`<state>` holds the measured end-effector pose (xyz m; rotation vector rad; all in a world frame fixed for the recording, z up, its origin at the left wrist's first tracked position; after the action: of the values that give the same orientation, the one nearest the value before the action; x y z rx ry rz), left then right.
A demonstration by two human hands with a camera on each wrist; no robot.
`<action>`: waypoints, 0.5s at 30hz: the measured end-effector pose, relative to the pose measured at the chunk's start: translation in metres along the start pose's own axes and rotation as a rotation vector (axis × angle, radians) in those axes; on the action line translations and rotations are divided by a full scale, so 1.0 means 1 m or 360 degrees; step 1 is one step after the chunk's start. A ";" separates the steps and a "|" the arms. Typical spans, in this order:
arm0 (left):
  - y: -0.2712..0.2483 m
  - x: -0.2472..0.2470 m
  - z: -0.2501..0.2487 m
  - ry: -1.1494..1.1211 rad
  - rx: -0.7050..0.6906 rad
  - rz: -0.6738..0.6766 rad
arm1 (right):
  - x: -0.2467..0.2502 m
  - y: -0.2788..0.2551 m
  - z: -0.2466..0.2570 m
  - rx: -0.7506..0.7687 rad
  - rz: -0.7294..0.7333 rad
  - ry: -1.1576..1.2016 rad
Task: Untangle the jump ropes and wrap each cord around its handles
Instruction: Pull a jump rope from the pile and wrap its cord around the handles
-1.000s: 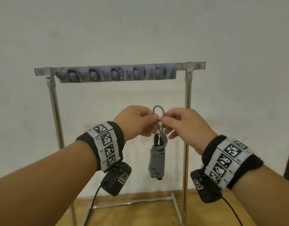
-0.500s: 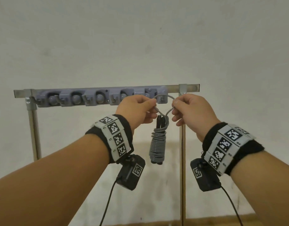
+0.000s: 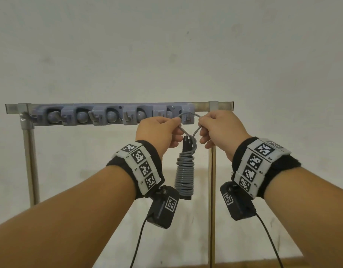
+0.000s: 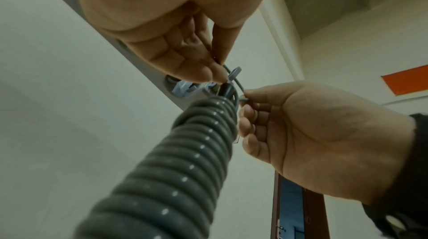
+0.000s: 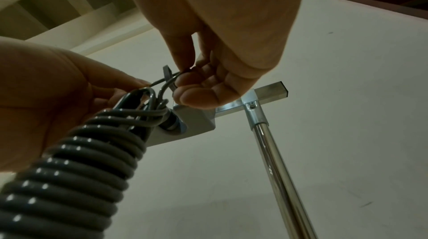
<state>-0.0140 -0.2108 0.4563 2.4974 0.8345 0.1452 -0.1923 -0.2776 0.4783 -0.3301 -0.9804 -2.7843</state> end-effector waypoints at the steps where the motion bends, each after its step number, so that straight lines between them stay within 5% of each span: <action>1: -0.001 -0.001 0.003 -0.0003 0.0025 0.0018 | -0.001 -0.001 -0.002 -0.0021 0.0022 -0.0004; 15: -0.019 0.005 0.000 0.0459 0.0094 0.0316 | 0.001 -0.031 0.003 0.0023 0.0096 -0.0369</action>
<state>-0.0206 -0.1946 0.4465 2.6506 0.7057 0.5677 -0.2002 -0.2517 0.4625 -0.6811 -1.0190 -2.7270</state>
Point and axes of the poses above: each hand's wrist, its own y-axis towards the middle knuckle, its own x-axis out of the back of the hand, z = x × y, the point moved 8 cm from there along y, towards the middle knuckle, and after that the axes turned 2 degrees about -z, right-handed, at the moved point
